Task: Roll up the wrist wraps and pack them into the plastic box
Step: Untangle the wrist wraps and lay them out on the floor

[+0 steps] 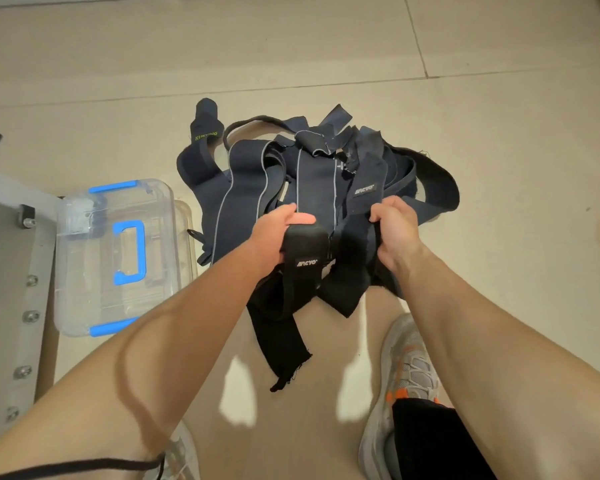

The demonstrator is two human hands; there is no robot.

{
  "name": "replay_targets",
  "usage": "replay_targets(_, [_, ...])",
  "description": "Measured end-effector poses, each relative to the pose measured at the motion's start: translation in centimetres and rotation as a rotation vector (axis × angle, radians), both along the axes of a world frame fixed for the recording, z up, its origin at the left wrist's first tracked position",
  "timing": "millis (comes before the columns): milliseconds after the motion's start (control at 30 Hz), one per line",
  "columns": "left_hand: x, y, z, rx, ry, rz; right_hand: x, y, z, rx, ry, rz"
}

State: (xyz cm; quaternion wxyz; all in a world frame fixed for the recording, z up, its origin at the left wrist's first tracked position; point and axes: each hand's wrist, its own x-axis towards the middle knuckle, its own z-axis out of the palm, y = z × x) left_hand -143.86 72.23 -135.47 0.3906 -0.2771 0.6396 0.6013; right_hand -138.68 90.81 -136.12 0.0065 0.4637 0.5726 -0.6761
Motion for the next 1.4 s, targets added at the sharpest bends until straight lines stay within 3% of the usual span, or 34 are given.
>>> replay_targets(267, [-0.6, -0.7, 1.0, 0.107, 0.022, 0.091, 0.7, 1.1, 2.3, -0.154, 0.072, 0.159])
replay_targets(367, [-0.7, -0.6, 1.3, 0.159, 0.020, 0.107, 0.7, 1.3, 3.0, -0.283, 0.039, 0.124])
replay_targets(533, [-1.2, -0.5, 1.5, 0.183, 0.046, 0.101, -0.3, 1.3, 3.0, -0.191, 0.067, 0.085])
replay_targets(733, [-2.4, -0.4, 1.5, 0.212, 0.073, 0.047, 0.0, 0.7, 3.4, -0.415, 0.221, 0.144])
replay_targets(933, [-2.6, -0.7, 2.8, 0.210, 0.115, -0.029, -0.4, 0.3, 4.3, -0.373, 0.229, 0.242])
replay_targets(1167, [-3.9, -3.5, 11.0, 0.025, 0.385, -0.245, -1.4, -1.3, 11.0, -0.207, 0.311, 0.346])
replay_targets(1400, [-3.1, -7.7, 23.0, 0.026, 0.564, -0.067, -2.4, -5.2, 24.2, -0.154, 0.478, 0.433])
